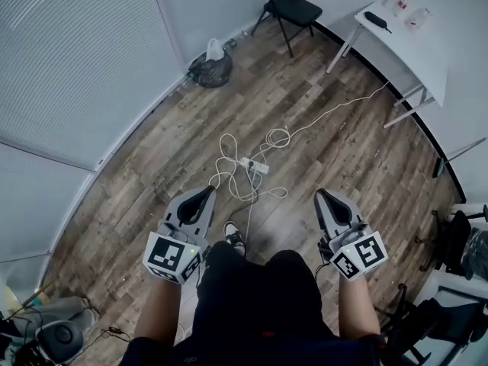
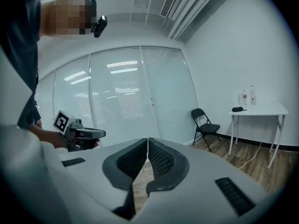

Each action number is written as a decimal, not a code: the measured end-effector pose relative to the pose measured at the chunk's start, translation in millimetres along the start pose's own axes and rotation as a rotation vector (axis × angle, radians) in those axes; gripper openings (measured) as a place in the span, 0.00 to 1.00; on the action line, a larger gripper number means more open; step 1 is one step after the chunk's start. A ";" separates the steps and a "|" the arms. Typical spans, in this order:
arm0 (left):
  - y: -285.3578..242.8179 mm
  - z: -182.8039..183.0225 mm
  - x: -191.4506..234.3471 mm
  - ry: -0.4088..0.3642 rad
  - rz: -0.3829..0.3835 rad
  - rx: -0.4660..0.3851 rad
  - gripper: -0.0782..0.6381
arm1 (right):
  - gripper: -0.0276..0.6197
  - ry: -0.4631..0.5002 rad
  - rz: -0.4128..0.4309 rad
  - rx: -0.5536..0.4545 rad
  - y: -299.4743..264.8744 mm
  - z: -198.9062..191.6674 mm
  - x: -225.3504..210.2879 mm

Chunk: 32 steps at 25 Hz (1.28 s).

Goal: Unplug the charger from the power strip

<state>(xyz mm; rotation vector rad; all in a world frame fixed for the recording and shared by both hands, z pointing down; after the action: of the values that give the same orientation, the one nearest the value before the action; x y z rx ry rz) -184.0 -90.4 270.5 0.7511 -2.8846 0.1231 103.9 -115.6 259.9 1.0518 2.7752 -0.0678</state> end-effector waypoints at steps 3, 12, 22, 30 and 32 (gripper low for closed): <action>-22.2 -6.5 25.3 -0.002 -0.004 0.010 0.14 | 0.08 0.024 0.028 -0.009 -31.8 -0.3 -10.4; -105.9 -86.7 58.5 0.060 0.025 0.078 0.14 | 0.08 0.065 0.019 0.102 -80.7 -77.8 -107.3; -212.7 -306.1 85.2 0.066 0.002 0.178 0.14 | 0.08 0.065 0.074 0.331 -133.2 -310.0 -225.0; -247.9 -510.3 120.0 0.088 -0.027 0.269 0.14 | 0.15 0.071 0.148 0.392 -160.5 -521.8 -270.9; -254.2 -559.8 132.9 0.082 -0.030 0.284 0.14 | 0.22 0.056 0.159 0.428 -162.1 -573.5 -276.6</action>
<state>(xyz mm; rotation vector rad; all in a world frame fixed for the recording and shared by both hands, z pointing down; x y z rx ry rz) -100.1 -308.6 854.5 0.8122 -2.8090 0.5555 117.2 -358.6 870.2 1.3829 2.7797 -0.6442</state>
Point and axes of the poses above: the fingertips, and each gripper's own axes: y backward along the fingers, x to its left, z out of its top, the point moved 6 cm from there along y, backward along the fingers, and after that the axes turned 13 degrees about -x, right-handed, at the moved point
